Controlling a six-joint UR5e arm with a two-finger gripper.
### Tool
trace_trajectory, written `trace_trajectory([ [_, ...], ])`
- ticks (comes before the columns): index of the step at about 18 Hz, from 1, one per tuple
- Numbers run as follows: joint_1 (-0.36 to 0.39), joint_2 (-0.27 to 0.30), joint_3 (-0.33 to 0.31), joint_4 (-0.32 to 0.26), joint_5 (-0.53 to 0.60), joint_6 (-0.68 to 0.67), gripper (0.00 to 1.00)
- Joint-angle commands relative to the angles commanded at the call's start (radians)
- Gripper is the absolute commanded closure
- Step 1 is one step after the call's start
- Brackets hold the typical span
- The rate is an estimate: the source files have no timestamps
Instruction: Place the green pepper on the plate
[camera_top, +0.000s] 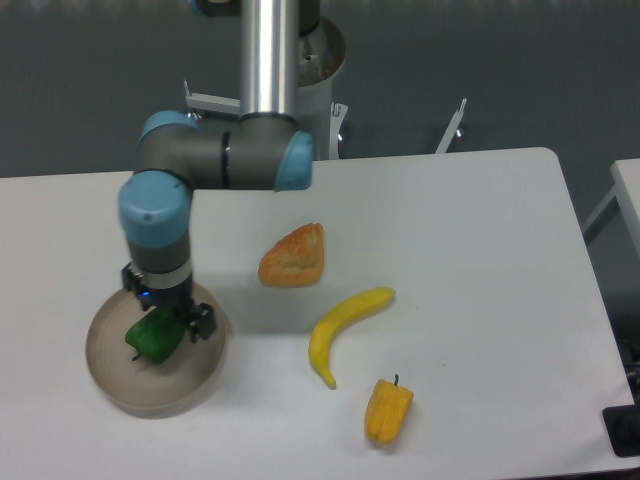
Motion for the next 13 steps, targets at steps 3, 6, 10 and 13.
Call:
trace_trajectory([
  [3,0.089,0.025,0.000,0.000,0.024,0.100,0.00],
  [6,0.176,0.028,0.009,0.001,0.051,0.228,0.00],
  [10,0.281,0.015,0.018,0.012,0.070,0.428,0.00],
  [13,0.327,-0.007,0.037,0.017,0.098,0.514,0.00],
])
